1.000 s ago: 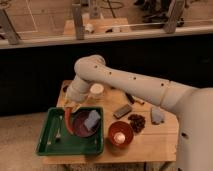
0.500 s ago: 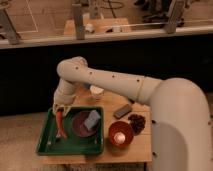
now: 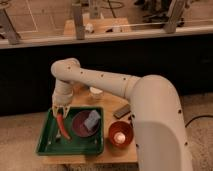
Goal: Place pepper in tray
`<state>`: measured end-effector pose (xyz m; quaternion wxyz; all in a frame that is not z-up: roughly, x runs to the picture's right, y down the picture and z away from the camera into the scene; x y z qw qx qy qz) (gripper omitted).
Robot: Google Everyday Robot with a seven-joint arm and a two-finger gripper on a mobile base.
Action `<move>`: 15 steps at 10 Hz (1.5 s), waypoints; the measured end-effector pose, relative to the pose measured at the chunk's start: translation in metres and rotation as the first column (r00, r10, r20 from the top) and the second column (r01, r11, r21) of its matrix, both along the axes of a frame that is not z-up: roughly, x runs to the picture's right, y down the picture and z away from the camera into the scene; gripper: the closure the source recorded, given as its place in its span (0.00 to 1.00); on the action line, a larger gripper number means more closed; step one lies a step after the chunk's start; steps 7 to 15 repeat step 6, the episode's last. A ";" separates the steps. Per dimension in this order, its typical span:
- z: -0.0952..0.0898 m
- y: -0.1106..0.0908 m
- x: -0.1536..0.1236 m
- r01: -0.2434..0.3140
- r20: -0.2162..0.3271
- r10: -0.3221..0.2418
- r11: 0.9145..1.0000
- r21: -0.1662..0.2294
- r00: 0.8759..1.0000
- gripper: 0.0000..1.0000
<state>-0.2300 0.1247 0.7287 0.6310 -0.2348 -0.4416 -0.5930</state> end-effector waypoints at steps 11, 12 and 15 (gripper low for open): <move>0.003 0.000 0.002 -0.004 -0.015 0.004 1.000 -0.005 1.000 0.20; 0.003 0.000 0.002 -0.004 -0.015 0.004 1.000 -0.005 1.000 0.20; 0.003 0.000 0.002 -0.004 -0.015 0.004 1.000 -0.005 1.000 0.20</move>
